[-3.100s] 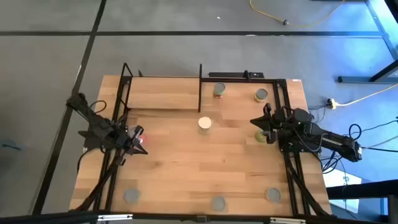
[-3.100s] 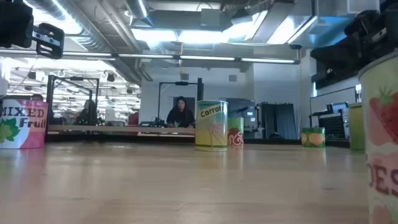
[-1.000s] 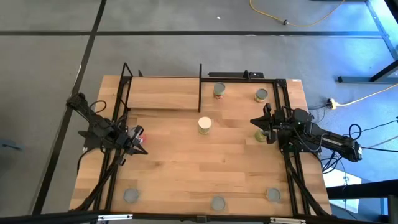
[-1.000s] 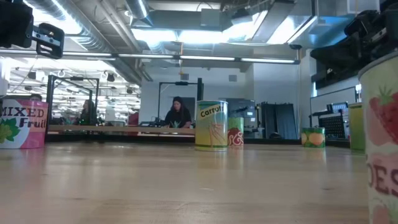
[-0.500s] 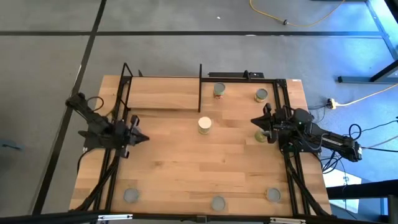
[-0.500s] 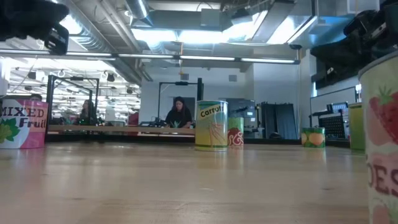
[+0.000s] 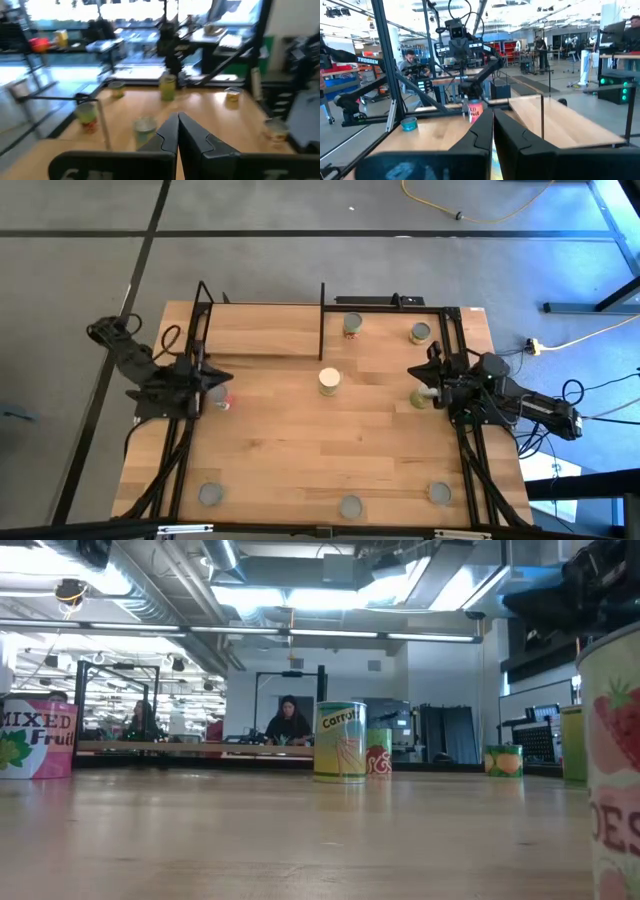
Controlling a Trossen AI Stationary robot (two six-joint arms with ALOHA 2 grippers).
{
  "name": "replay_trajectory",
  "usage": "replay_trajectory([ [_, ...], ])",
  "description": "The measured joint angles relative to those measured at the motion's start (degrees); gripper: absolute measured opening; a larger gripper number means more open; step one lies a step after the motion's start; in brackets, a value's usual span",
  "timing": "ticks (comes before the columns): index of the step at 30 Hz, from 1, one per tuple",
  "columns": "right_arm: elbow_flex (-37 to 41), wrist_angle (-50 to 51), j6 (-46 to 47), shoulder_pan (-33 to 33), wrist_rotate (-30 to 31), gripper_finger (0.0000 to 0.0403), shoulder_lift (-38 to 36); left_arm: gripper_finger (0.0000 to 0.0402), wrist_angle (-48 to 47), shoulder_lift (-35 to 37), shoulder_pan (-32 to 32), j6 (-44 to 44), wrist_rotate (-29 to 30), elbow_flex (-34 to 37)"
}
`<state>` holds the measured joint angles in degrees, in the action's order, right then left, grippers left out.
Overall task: Pick and place cans onto a shelf
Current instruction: Put the canned carrot on the shelf
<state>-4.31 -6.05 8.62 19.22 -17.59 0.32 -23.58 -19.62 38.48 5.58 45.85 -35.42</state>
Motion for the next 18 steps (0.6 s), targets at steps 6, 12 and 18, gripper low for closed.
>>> replay_trajectory([
  [6, -11.2, 15.1, 0.1, 0.0, 0.0, 0.0019, 0.6, 0.0, -18.3, -12.3, -2.3, 15.9, 0.2, -14.1],
  [12, -24.4, 30.2, 0.1, 0.0, 0.0, 0.0019, 6.8, 0.0, -31.5, -21.5, -8.5, 27.3, -7.4, -25.1],
  [18, -35.9, 44.4, 0.3, 0.0, 0.0, 0.0019, 17.9, 0.0, -29.7, -25.8, -13.4, 28.5, -14.5, -29.6],
])
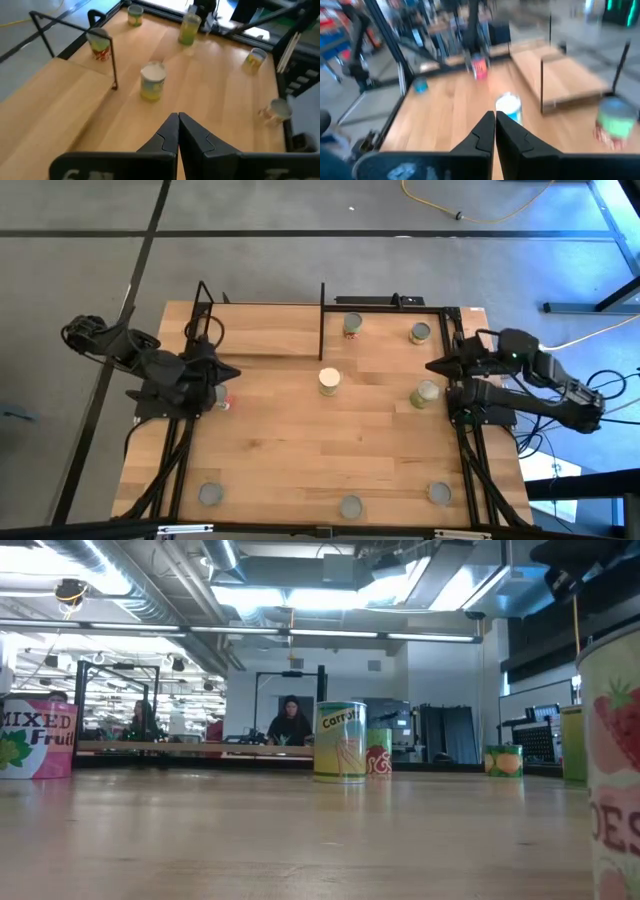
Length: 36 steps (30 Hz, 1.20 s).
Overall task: Pick and place cans onto a shelf
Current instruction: Put the canned carrot on the shelf
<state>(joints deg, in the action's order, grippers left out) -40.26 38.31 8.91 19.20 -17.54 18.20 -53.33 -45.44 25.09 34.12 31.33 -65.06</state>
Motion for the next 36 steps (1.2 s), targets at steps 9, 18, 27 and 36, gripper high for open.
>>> replay_trajectory([
  [9, -8.9, 5.4, 5.1, 0.0, -6.1, 0.0019, 11.3, 0.0, 6.2, 0.1, -0.3, -0.6, -2.5, -0.4],
  [18, -9.9, 5.3, -0.3, 0.0, -7.6, 0.0019, 12.2, 0.0, 5.6, 0.0, -0.3, -1.7, 0.8, -0.4],
  [27, -9.9, 5.3, -0.3, 0.0, -7.6, 0.0019, 12.2, 0.0021, 5.5, 0.0, -2.1, 7.8, 1.1, -0.4],
  [36, -9.9, 5.3, -1.2, 0.0, -7.6, 0.0019, 12.2, 0.0072, 4.5, -1.3, -5.7, 6.7, -2.1, -0.4],
])
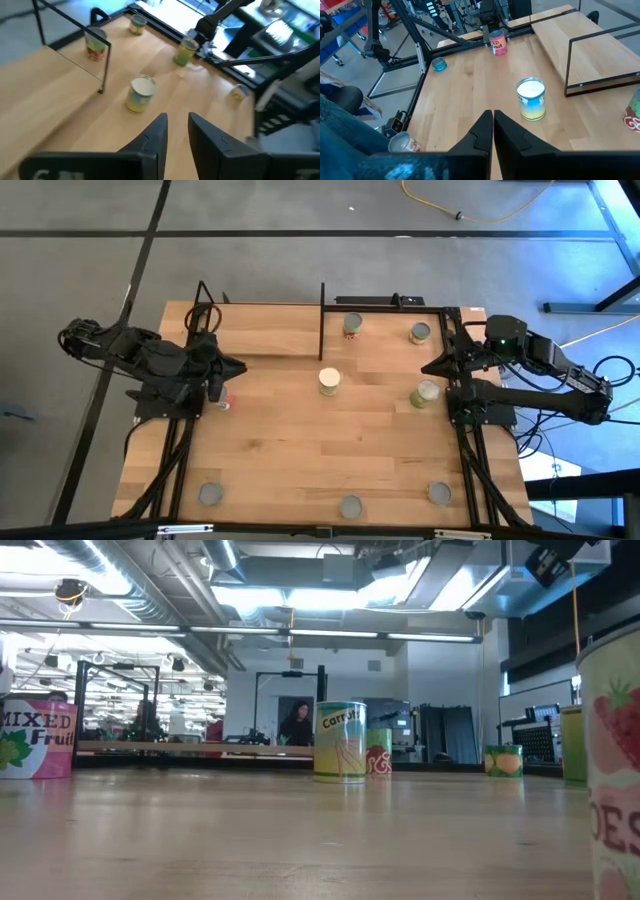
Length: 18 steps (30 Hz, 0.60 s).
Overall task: Pick and place cans onto a shelf
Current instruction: Put the canned carrot on the shelf
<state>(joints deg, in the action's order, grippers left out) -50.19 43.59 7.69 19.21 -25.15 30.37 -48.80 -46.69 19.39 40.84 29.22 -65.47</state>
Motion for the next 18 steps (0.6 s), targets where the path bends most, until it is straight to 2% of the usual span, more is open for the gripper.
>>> replay_trajectory([
  [6, 0.0, -0.1, 5.3, 0.0, 0.0, 0.0019, 0.0, 0.0071, 2.7, -3.7, -6.0, -5.2, -1.2, 0.0],
  [13, 0.0, -0.7, 8.6, 0.0, 0.8, 0.0019, 0.5, 0.0072, 9.1, -11.1, -13.1, -18.6, -11.5, 0.0],
  [18, 0.0, -0.8, 8.8, 0.0, 0.7, 0.0019, 1.2, 0.0071, 15.5, -16.9, -16.0, -32.2, -17.7, 0.0],
])
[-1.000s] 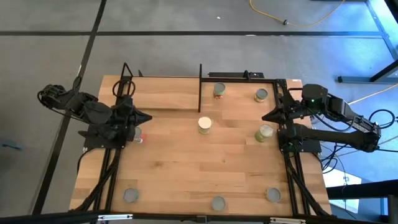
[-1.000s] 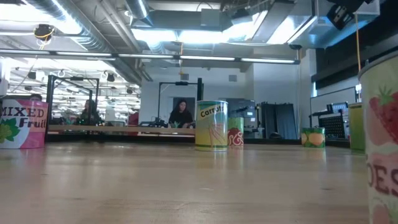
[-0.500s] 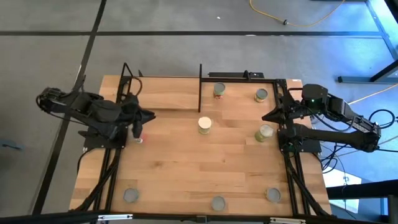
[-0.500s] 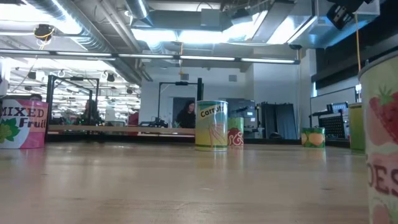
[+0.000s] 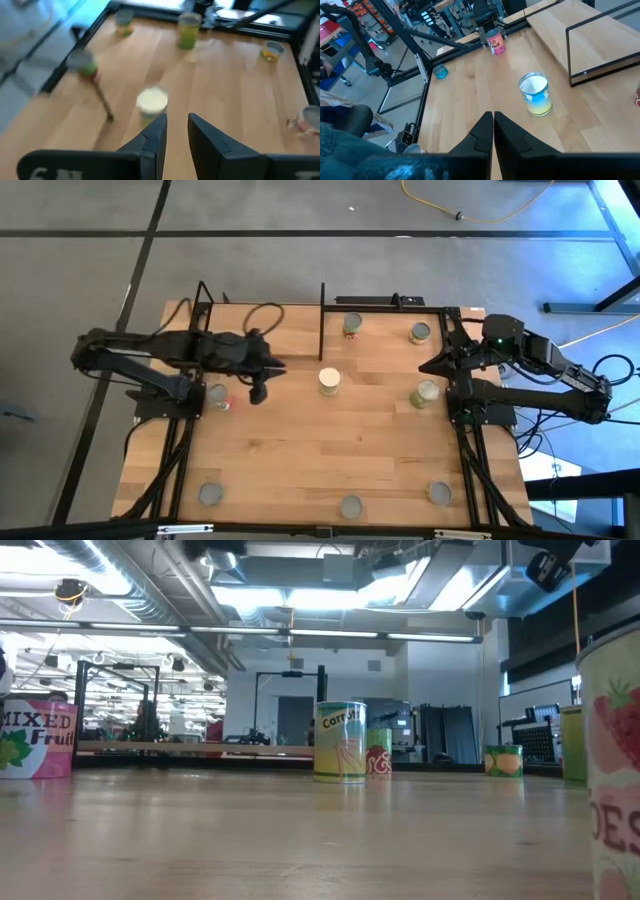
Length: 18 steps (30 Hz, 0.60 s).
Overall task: Pick and place cans onto a shelf
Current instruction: Put the canned carrot on the shelf
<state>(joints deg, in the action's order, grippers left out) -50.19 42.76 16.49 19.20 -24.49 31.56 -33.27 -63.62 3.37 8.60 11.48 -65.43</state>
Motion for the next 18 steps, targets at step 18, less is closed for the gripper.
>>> replay_trajectory([
  [18, 0.0, 0.0, -0.5, 0.0, -0.2, 0.0019, 1.0, 0.0069, 8.6, -19.4, -2.4, -25.8, -3.1, 0.0],
])
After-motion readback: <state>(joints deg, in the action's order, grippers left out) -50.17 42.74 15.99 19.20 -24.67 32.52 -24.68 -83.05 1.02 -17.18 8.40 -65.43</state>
